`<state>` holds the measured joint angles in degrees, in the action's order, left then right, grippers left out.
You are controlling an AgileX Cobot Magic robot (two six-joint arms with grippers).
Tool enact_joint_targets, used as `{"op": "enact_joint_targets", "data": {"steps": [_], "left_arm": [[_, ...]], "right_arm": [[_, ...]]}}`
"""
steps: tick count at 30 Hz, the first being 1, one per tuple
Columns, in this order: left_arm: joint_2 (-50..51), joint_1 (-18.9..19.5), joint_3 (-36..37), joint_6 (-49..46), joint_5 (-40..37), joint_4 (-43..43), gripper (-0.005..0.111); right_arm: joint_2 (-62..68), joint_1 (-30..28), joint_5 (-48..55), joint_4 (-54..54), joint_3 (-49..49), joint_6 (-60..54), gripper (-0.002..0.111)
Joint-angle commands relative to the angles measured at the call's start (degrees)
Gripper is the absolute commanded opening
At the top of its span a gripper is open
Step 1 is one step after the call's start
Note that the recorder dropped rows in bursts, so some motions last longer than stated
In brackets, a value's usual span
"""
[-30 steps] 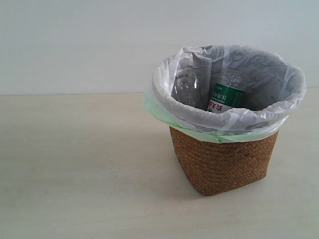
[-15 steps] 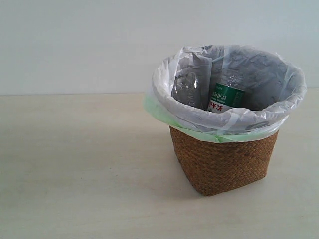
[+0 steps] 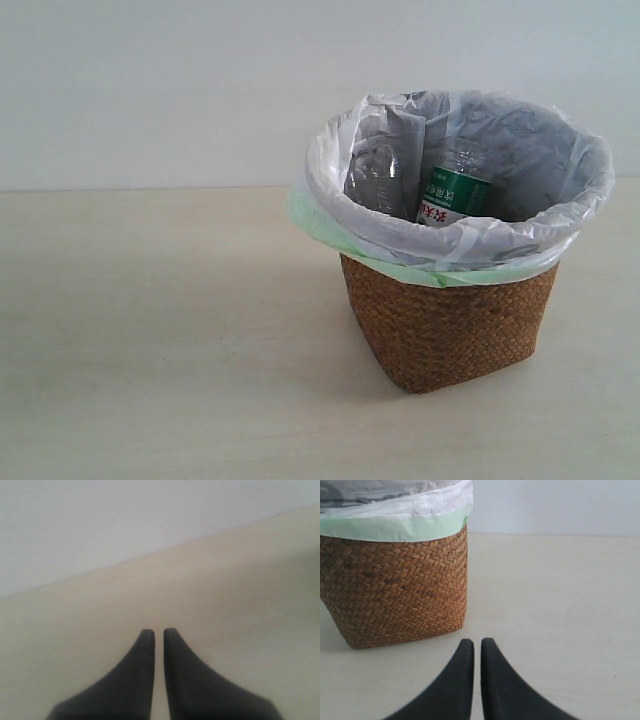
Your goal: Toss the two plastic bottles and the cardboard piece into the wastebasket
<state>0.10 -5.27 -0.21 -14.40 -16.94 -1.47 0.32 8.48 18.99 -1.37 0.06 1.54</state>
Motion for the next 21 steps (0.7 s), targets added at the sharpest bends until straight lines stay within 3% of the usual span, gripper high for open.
{"op": "enact_joint_targets", "data": {"steps": [1, 21], "left_arm": [[-0.10, 0.19, 0.21, 0.54, -0.26, 0.41, 0.006], [-0.10, 0.19, 0.21, 2.19, -0.26, 0.42, 0.006]], "right_arm": [[-0.32, 0.08, -0.54, -0.46, -0.06, -0.22, 0.002], [-0.32, 0.08, -0.54, -0.46, -0.06, -0.22, 0.002]]}}
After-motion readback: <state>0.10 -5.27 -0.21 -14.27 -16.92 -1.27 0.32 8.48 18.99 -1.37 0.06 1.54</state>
